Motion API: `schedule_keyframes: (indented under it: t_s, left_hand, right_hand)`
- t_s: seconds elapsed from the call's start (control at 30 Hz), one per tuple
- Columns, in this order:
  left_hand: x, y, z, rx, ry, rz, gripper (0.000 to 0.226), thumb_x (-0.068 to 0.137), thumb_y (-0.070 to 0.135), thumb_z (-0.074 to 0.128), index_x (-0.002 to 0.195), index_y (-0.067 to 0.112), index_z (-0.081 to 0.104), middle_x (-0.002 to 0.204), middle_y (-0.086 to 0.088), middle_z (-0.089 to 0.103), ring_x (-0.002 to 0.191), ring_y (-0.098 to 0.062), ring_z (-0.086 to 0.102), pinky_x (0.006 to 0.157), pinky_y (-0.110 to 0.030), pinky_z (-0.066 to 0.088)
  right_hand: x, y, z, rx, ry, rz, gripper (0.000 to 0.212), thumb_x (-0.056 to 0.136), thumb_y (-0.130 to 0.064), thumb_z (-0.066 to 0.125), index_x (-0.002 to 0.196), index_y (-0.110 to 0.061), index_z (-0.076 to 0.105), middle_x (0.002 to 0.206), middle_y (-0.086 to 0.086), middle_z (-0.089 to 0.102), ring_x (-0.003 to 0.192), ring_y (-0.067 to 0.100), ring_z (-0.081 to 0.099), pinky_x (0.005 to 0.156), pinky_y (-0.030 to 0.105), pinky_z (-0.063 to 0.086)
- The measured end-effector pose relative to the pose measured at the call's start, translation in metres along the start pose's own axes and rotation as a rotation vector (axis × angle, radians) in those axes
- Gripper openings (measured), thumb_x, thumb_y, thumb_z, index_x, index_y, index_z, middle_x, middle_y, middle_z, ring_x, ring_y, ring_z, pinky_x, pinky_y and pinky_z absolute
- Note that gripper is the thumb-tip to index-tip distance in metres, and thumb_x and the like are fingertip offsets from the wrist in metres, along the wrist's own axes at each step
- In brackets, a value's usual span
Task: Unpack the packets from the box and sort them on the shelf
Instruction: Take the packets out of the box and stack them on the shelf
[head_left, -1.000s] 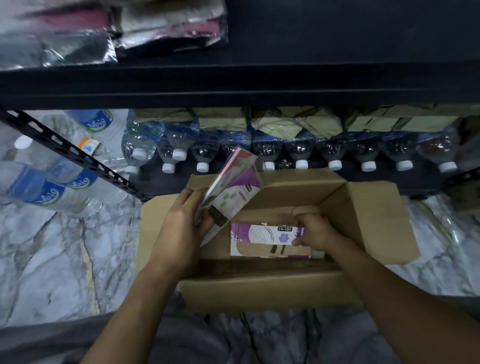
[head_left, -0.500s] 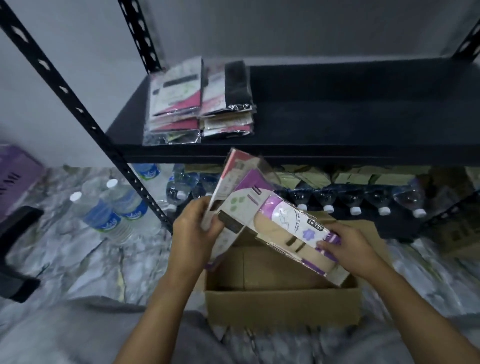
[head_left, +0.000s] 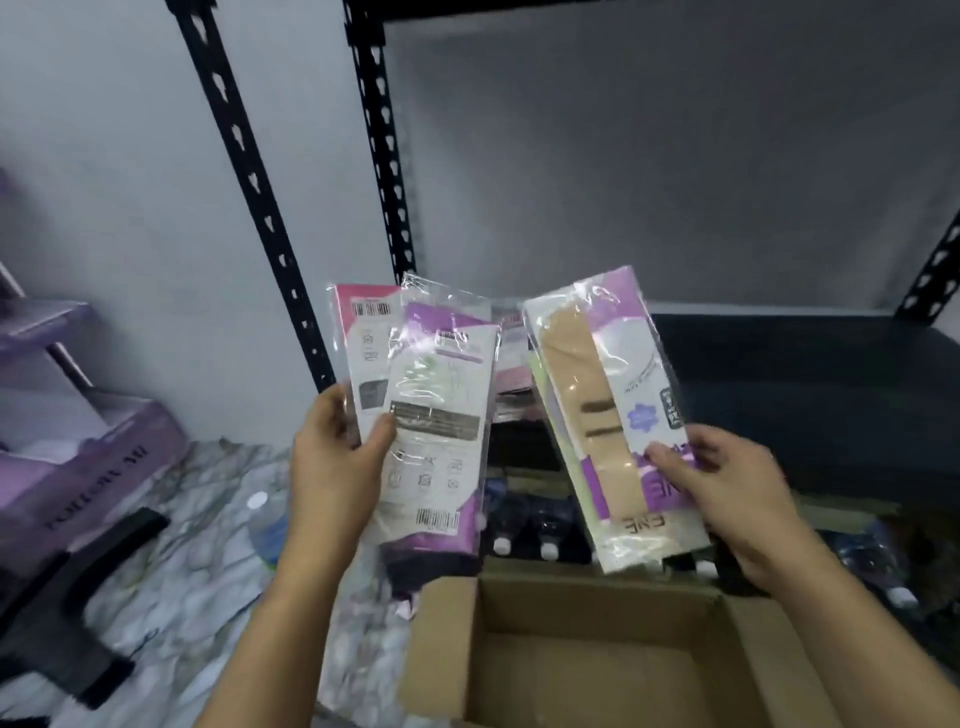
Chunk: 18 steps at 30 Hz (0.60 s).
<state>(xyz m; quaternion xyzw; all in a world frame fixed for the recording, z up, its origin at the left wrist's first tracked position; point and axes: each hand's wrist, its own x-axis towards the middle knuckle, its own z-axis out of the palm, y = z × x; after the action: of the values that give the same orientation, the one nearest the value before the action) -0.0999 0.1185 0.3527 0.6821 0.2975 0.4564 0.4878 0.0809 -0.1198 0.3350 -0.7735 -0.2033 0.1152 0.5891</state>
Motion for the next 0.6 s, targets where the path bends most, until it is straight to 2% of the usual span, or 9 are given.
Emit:
schedule_keyframes:
  t_s: [0.07,0.17,0.27,0.33,0.4,0.43,0.5,0.57,0.6]
  left_hand:
    - [0.023,0.01,0.01,-0.046,-0.002,-0.074,0.035,0.09,0.008,0.065,0.12,0.021,0.051,0.092,0.011,0.067,0.072,0.001,0.069,0.056,-0.017,0.054]
    - [0.066,0.009,0.029,-0.069,-0.02,-0.211,0.049,0.09,0.011,0.066,0.133,0.02,0.044,0.097,0.0,0.066,0.076,-0.015,0.069,0.064,-0.033,0.056]
    - [0.11,-0.003,0.052,-0.116,-0.066,-0.355,0.045,0.092,0.009,0.062,0.133,0.017,0.044,0.107,-0.007,0.066,0.078,-0.02,0.07,0.057,-0.032,0.056]
    - [0.135,-0.013,0.068,-0.131,-0.107,-0.439,0.038,0.094,0.009,0.06,0.129,0.015,0.047,0.111,-0.012,0.067,0.082,-0.028,0.071,0.065,-0.041,0.06]
    - [0.155,-0.023,0.081,-0.067,-0.126,-0.466,0.019,0.095,0.009,0.058,0.11,0.018,0.052,0.106,-0.015,0.069,0.084,-0.033,0.071,0.076,-0.051,0.06]
    - [0.164,-0.029,0.088,-0.028,-0.13,-0.458,0.013,0.095,0.009,0.057,0.103,0.018,0.053,0.102,-0.015,0.07,0.084,-0.033,0.071,0.078,-0.053,0.059]
    - [0.176,-0.04,0.102,0.123,-0.168,-0.39,0.009,0.092,0.017,0.056,0.101,0.019,0.055,0.103,-0.014,0.07,0.088,-0.032,0.07,0.081,-0.052,0.058]
    - [0.184,-0.051,0.113,0.465,-0.256,-0.312,0.027,0.087,0.031,0.053,0.112,0.022,0.053,0.117,-0.013,0.064,0.107,-0.033,0.061,0.094,-0.053,0.05]
    - [0.186,-0.056,0.117,0.641,-0.288,-0.287,0.038,0.089,0.035,0.051,0.123,0.02,0.05,0.125,-0.013,0.058,0.118,-0.034,0.052,0.101,-0.053,0.043]
  right_hand:
    - [0.026,-0.024,0.018,0.112,-0.002,0.035,0.01,0.085,-0.021,0.068,0.093,-0.017,0.068,0.088,0.003,0.074,0.077,0.02,0.073,0.07,0.041,0.059]
    - [0.074,-0.052,0.047,0.131,0.004,0.029,0.006,0.086,-0.021,0.067,0.085,-0.015,0.068,0.086,0.006,0.073,0.075,0.02,0.071,0.07,0.037,0.059]
    - [0.126,-0.061,0.074,0.11,0.022,0.07,0.011,0.085,-0.022,0.069,0.084,-0.011,0.069,0.087,0.009,0.072,0.082,0.026,0.07,0.078,0.044,0.058]
    - [0.155,-0.06,0.088,0.079,0.007,0.106,0.011,0.084,-0.02,0.069,0.081,-0.01,0.068,0.088,0.011,0.073,0.081,0.029,0.07,0.078,0.049,0.057]
    - [0.178,-0.059,0.099,0.034,-0.013,0.13,0.012,0.084,-0.019,0.07,0.084,-0.008,0.067,0.089,0.013,0.072,0.079,0.029,0.071,0.077,0.049,0.058]
    - [0.188,-0.058,0.105,-0.008,-0.018,0.134,0.015,0.083,-0.02,0.071,0.085,-0.006,0.067,0.089,0.012,0.072,0.077,0.028,0.071,0.075,0.047,0.059]
    - [0.203,-0.054,0.114,-0.145,-0.023,0.114,0.02,0.082,-0.022,0.071,0.085,-0.004,0.065,0.086,0.009,0.07,0.073,0.023,0.068,0.063,0.037,0.058]
    - [0.212,-0.048,0.121,-0.3,-0.017,0.08,0.021,0.085,-0.024,0.067,0.09,-0.004,0.064,0.088,0.009,0.066,0.07,0.021,0.063,0.051,0.027,0.048]
    - [0.215,-0.044,0.124,-0.368,-0.01,0.073,0.024,0.086,-0.027,0.065,0.094,-0.005,0.063,0.091,0.009,0.066,0.074,0.022,0.063,0.052,0.027,0.048]
